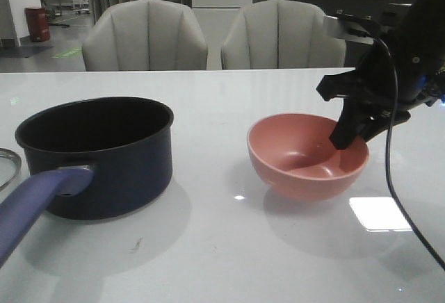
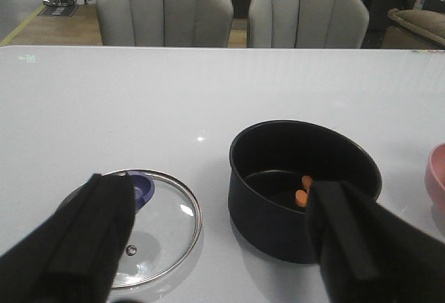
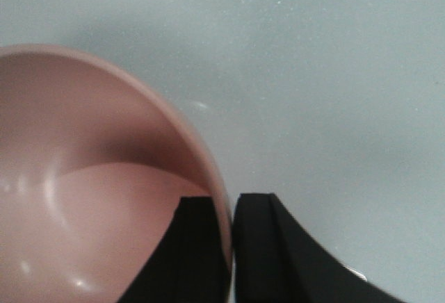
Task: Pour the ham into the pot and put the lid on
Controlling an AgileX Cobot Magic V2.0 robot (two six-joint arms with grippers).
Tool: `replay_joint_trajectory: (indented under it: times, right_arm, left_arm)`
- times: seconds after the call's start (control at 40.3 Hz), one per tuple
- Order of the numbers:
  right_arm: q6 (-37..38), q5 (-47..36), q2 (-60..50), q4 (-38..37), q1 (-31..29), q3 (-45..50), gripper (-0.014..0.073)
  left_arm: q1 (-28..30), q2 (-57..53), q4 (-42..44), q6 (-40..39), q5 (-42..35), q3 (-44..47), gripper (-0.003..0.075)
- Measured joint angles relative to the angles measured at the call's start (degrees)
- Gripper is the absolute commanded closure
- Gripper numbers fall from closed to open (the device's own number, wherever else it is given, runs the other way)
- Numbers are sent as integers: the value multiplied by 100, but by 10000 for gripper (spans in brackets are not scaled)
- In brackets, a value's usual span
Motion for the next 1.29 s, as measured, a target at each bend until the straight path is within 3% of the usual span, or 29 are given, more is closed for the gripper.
replay_joint_trajectory:
  times: [0.223,0.496,0.893,1.042,1.291]
  right_arm:
    - [3,-120,39,0,-25,-14,124]
    - [14,289,-308,-305,-25,-352,120]
    - [14,556,-2180,-679,-25,-308,123]
    - [14,110,-3123,-513,-25,293,123]
    - [14,-1634,-4753,-220,216,1967,123]
  left_arm:
    - [0,0,0,0,0,0,168]
    - [0,0,0,0,0,0,168]
    - [0,0,0,0,0,0,168]
    - [0,0,0,0,0,0,168]
    - [0,0,0,0,-19,0,168]
